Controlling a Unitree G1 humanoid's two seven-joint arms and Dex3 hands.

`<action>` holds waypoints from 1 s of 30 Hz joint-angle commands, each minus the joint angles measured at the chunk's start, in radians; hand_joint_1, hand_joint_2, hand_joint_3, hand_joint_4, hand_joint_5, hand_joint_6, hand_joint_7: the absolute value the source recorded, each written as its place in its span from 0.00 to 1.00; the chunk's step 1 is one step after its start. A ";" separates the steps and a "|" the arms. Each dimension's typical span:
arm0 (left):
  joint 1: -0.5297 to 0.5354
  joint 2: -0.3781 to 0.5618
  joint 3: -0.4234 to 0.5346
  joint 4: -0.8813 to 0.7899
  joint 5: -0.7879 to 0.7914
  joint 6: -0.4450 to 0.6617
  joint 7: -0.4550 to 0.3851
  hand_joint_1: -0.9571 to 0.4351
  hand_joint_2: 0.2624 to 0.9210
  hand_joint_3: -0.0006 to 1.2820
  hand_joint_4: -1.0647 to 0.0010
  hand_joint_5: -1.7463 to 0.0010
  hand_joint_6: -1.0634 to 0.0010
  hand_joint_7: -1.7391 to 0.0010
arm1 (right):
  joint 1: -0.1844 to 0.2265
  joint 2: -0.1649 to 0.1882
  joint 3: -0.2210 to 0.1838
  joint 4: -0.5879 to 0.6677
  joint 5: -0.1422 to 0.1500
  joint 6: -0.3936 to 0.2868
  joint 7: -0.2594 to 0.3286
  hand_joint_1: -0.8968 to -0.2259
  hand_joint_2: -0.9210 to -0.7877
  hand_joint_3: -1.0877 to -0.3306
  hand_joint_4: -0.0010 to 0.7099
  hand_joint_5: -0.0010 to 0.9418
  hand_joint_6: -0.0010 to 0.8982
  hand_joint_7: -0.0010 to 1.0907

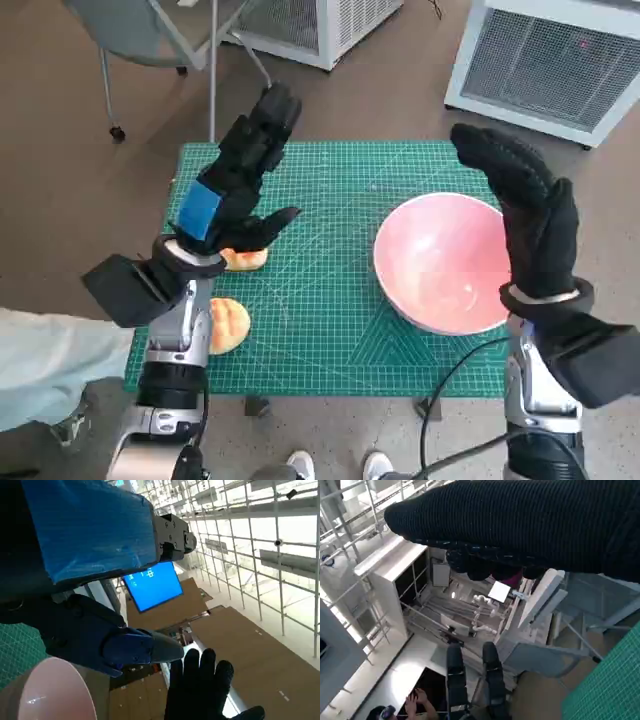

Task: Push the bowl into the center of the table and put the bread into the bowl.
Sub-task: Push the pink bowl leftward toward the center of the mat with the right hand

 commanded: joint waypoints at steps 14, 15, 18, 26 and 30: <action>0.006 0.006 0.000 0.032 -0.001 -0.029 -0.009 0.26 1.00 0.24 0.89 0.99 0.89 0.95 | 0.026 -0.003 -0.017 0.035 -0.008 -0.016 -0.007 0.39 0.00 0.47 0.08 0.00 0.00 0.31; 0.005 0.006 0.000 0.033 -0.001 -0.030 -0.010 0.26 1.00 0.24 0.89 0.99 0.89 0.95 | 0.026 -0.003 -0.018 0.038 -0.009 -0.018 -0.008 0.39 0.00 0.47 0.08 0.00 0.00 0.31; 0.006 0.006 0.000 0.035 -0.001 -0.031 -0.011 0.26 1.00 0.24 0.89 0.99 0.89 0.95 | 0.023 -0.004 -0.019 0.045 -0.012 -0.023 -0.008 0.39 0.00 0.46 0.08 0.00 0.00 0.31; 0.008 0.004 0.001 0.044 -0.003 -0.041 -0.014 0.26 1.00 0.24 0.88 0.99 0.89 0.95 | 0.028 -0.012 -0.028 0.054 -0.006 -0.027 -0.008 0.36 0.00 0.45 0.07 0.00 0.00 0.31; 0.010 0.002 0.001 0.048 -0.004 -0.045 -0.015 0.26 1.00 0.24 0.88 0.99 0.89 0.95 | 0.037 -0.028 -0.054 0.084 0.015 -0.049 0.005 0.37 0.00 0.44 0.07 0.00 0.00 0.31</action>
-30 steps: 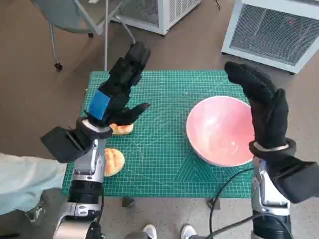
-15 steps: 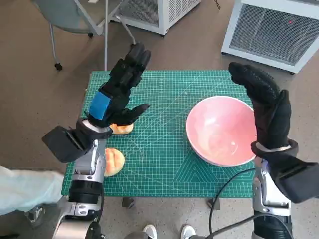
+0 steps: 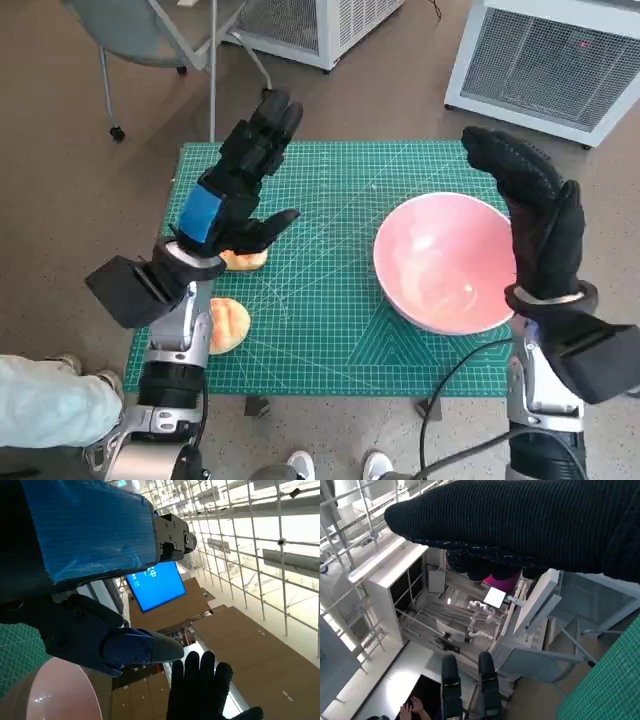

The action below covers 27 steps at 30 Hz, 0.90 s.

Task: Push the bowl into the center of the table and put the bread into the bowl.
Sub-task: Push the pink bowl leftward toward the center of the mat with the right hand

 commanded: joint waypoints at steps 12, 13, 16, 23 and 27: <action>0.017 -0.001 0.002 0.018 0.000 -0.029 0.003 0.26 1.00 0.24 0.88 0.99 0.89 0.94 | 0.064 -0.045 -0.162 0.314 -0.059 -0.209 -0.129 0.41 0.00 0.39 0.06 0.00 0.00 0.28; 0.017 -0.001 0.003 0.020 0.000 -0.029 0.003 0.26 1.00 0.24 0.88 0.99 0.89 0.94 | 0.060 -0.044 -0.173 0.358 -0.066 -0.236 -0.151 0.41 0.00 0.39 0.06 0.00 0.00 0.28; 0.017 -0.004 0.002 0.024 0.005 -0.030 0.010 0.26 1.00 0.24 0.88 0.99 0.89 0.94 | 0.038 -0.034 -0.208 0.517 -0.077 -0.328 -0.221 0.46 0.00 0.39 0.06 0.00 0.00 0.27; 0.015 -0.011 -0.005 0.022 0.021 -0.025 0.030 0.25 1.00 0.24 0.87 0.99 0.88 0.94 | -0.028 -0.016 -0.238 0.794 -0.081 -0.477 -0.319 0.54 0.00 0.36 0.06 0.02 0.04 0.21; 0.015 -0.011 -0.007 0.017 0.024 -0.017 0.034 0.24 1.00 0.25 0.87 0.99 0.87 0.94 | -0.067 0.006 -0.241 0.923 -0.084 -0.526 -0.373 0.61 0.00 0.32 0.07 0.02 0.05 0.21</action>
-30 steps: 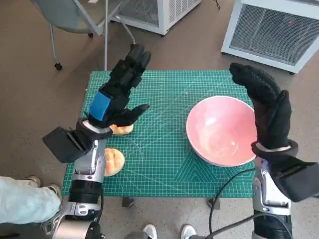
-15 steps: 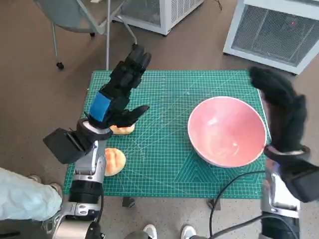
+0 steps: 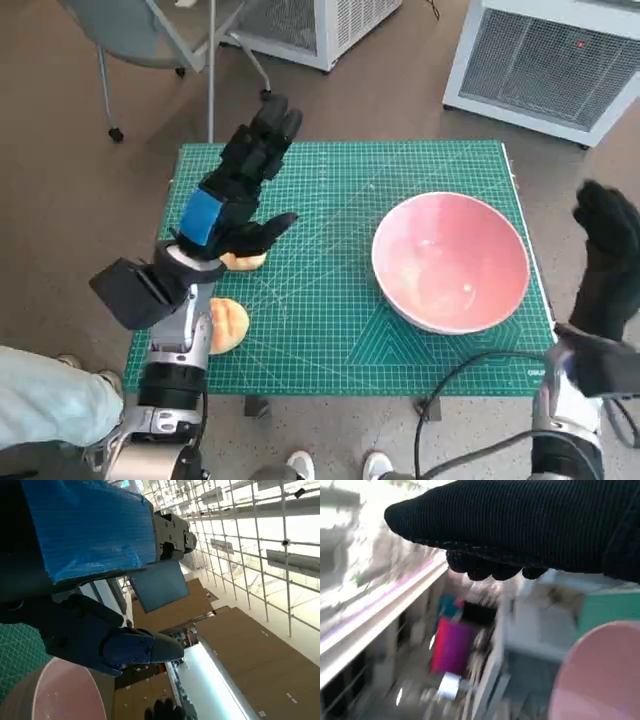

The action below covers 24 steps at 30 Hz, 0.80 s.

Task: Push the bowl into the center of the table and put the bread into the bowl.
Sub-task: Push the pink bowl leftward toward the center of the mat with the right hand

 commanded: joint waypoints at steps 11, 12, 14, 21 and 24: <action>0.016 0.011 0.000 -0.014 0.004 0.003 0.011 0.25 1.00 0.25 0.87 1.00 0.87 0.94 | -0.119 0.087 -0.028 0.401 0.015 -0.053 -0.111 0.59 0.00 0.30 0.02 0.00 0.00 0.19; 0.017 0.013 0.000 -0.015 0.004 0.003 0.011 0.25 1.00 0.25 0.87 1.00 0.87 0.94 | -0.124 0.092 -0.028 0.408 0.016 -0.045 -0.112 0.57 0.00 0.31 0.01 0.00 0.00 0.18; 0.018 0.016 0.001 -0.017 0.003 0.004 0.010 0.25 1.00 0.25 0.87 1.00 0.87 0.94 | -0.132 0.099 -0.025 0.418 0.012 -0.033 -0.120 0.55 0.00 0.32 0.01 0.00 0.00 0.18; 0.028 0.025 0.008 -0.019 -0.001 0.000 0.009 0.24 1.00 0.25 0.87 1.00 0.87 0.94 | -0.168 0.137 -0.014 0.442 0.013 0.035 -0.131 0.55 0.00 0.27 0.00 0.00 0.00 0.14; 0.032 0.028 0.010 -0.017 -0.001 -0.004 0.008 0.24 1.00 0.25 0.87 1.00 0.87 0.94 | -0.185 0.153 -0.020 0.447 0.025 0.064 -0.121 0.58 0.00 0.27 0.00 0.00 0.00 0.14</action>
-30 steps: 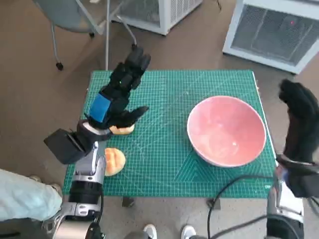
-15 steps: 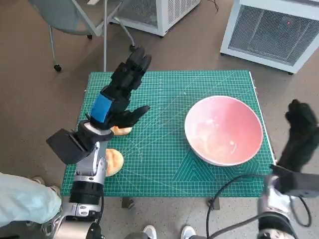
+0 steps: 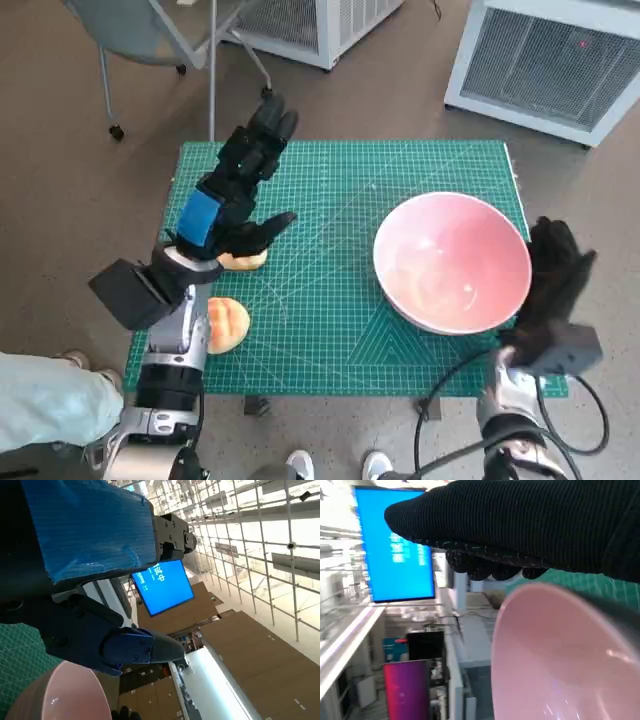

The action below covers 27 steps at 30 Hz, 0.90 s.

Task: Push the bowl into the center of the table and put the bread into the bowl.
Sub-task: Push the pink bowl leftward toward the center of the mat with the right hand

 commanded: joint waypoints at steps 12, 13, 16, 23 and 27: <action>0.040 0.026 0.009 -0.031 0.007 -0.013 0.010 0.23 1.00 0.25 0.87 1.00 0.87 0.94 | -0.072 0.085 0.009 0.042 -0.001 0.131 -0.028 0.60 0.00 0.23 0.00 0.00 0.03 0.17; 0.043 0.028 0.009 -0.034 0.008 -0.013 0.011 0.23 1.00 0.25 0.87 1.00 0.87 0.94 | -0.076 0.089 0.006 0.042 0.005 0.135 -0.023 0.60 0.00 0.22 0.00 0.00 0.03 0.17; 0.050 0.034 0.010 -0.042 0.010 -0.012 0.014 0.23 1.00 0.25 0.87 1.00 0.87 0.94 | -0.087 0.099 -0.001 0.044 0.016 0.147 -0.011 0.60 0.00 0.21 0.00 0.00 0.03 0.18; 0.066 0.048 0.013 -0.056 0.016 -0.013 0.025 0.22 1.00 0.25 0.86 1.00 0.86 0.94 | -0.117 0.119 -0.018 0.045 0.041 0.168 0.017 0.62 0.00 0.21 0.00 0.00 0.03 0.19; 0.074 0.054 0.014 -0.061 0.018 -0.013 0.031 0.22 1.00 0.25 0.87 1.00 0.86 0.94 | -0.132 0.128 -0.030 0.046 0.054 0.179 0.033 0.65 0.00 0.21 0.00 0.00 0.03 0.20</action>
